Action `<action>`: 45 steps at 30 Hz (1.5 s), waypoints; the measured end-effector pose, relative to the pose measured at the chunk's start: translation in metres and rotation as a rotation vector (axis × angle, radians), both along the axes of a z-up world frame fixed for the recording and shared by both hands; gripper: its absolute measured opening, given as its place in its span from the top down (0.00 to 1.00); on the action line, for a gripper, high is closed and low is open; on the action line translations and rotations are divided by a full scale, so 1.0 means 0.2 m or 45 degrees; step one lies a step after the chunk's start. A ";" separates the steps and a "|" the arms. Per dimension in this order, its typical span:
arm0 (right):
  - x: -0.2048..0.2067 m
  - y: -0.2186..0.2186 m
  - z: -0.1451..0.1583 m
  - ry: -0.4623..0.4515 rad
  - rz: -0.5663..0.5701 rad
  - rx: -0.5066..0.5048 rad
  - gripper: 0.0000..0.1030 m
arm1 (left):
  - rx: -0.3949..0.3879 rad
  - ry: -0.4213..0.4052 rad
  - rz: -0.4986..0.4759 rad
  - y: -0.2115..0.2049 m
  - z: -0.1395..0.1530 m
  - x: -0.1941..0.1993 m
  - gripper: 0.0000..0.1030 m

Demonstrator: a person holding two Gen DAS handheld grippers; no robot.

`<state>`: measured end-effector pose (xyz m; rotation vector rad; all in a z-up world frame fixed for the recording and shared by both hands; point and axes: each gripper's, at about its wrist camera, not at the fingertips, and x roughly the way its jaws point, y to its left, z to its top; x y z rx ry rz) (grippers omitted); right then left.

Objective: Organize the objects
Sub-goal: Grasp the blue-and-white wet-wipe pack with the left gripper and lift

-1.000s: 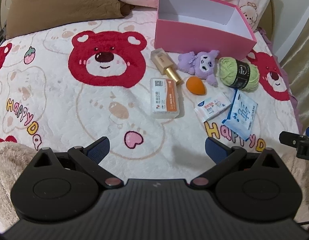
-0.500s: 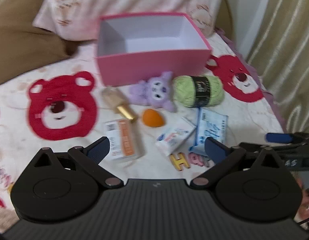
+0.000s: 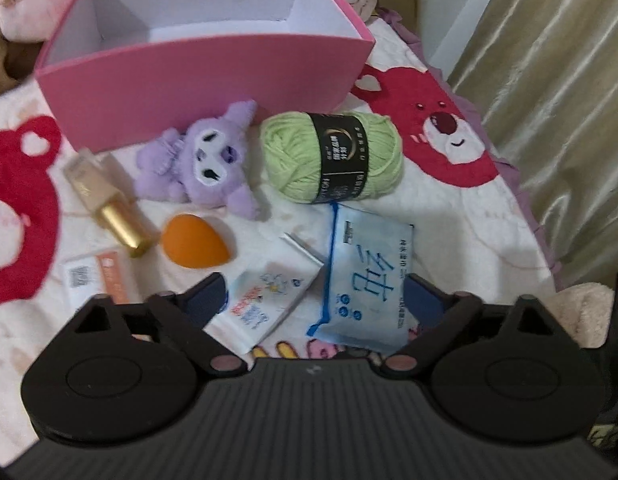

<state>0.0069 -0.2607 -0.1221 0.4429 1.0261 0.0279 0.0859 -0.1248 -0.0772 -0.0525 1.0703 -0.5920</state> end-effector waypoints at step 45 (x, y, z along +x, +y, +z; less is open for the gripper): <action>0.04 0.05 -0.08 0.021 0.122 -0.383 0.33 | -0.295 0.213 -0.044 -0.09 -0.32 0.02 0.71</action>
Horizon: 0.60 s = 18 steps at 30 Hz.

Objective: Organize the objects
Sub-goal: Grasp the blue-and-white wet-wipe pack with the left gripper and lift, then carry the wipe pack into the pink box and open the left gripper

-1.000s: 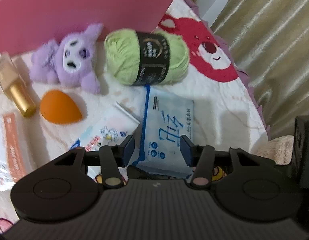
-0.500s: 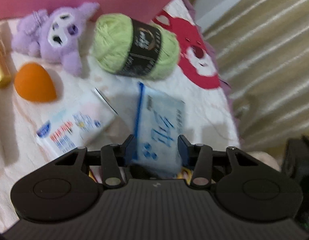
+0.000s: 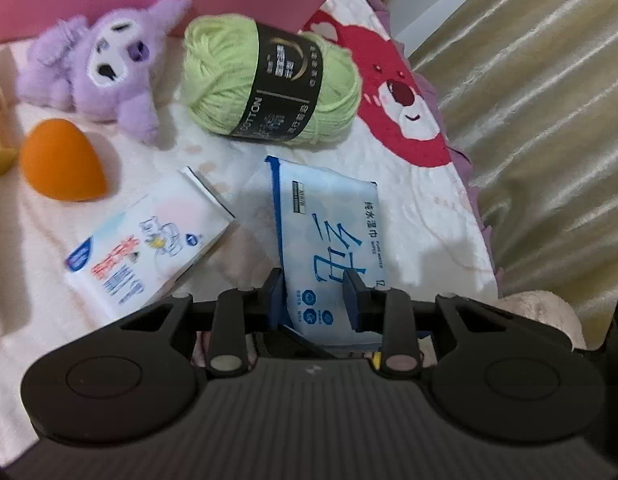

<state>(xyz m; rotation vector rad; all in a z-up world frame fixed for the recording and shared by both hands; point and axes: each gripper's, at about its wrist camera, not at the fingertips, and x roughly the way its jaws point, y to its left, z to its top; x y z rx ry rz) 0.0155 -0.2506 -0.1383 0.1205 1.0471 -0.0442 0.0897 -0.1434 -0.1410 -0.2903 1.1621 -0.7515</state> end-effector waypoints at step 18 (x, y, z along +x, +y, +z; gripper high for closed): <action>0.05 0.10 0.63 -0.321 0.348 -0.015 0.34 | 0.103 -0.325 0.067 0.15 0.76 0.03 0.71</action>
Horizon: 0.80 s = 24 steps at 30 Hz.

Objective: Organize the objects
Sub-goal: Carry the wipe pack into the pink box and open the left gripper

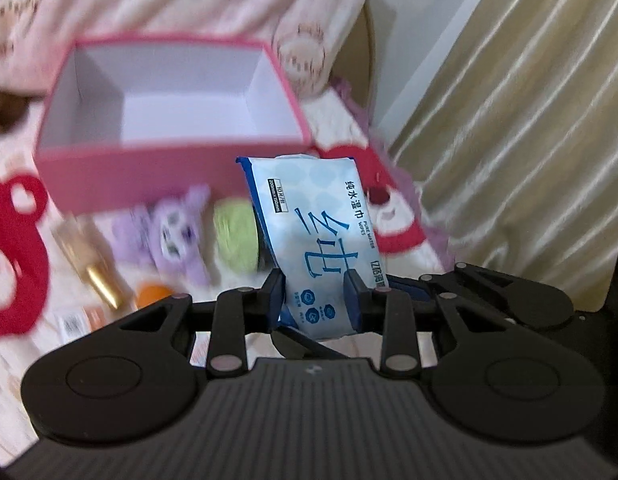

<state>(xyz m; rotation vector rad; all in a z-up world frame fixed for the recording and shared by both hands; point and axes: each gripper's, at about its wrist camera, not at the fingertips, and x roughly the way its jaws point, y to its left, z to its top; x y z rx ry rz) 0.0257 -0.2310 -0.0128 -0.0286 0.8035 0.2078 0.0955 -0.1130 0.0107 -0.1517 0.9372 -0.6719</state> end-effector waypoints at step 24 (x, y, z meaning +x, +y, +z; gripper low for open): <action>1.27 -0.24 -0.19 0.114 0.093 0.151 0.33 | 0.073 0.161 0.200 -0.25 -0.23 1.20 0.71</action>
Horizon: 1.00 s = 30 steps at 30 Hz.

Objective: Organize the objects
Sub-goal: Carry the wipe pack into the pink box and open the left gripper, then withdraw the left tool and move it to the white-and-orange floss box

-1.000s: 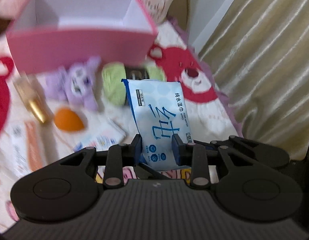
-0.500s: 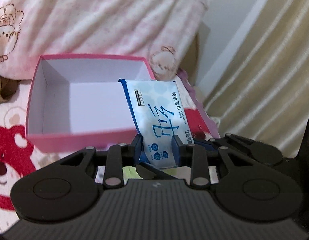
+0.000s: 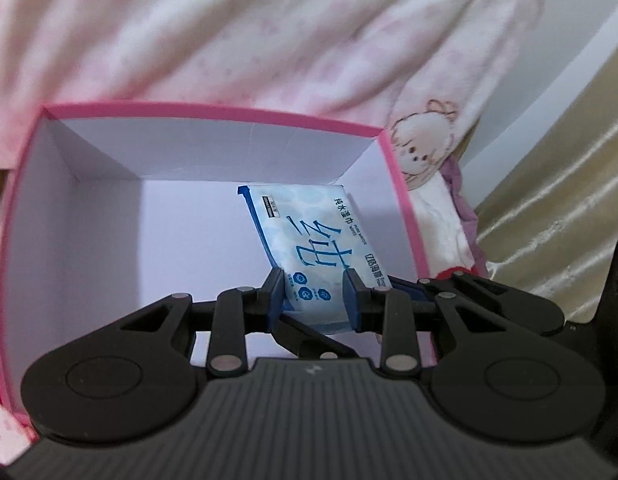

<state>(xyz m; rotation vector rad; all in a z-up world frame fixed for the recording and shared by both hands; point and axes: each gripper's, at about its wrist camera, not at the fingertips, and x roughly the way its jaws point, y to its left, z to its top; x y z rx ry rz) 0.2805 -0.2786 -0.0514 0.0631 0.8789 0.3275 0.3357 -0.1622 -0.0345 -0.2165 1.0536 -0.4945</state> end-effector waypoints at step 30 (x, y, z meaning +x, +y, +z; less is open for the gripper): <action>-0.23 0.06 0.26 0.032 -0.001 -0.128 0.24 | 0.068 0.002 -0.047 0.18 0.22 -0.20 0.42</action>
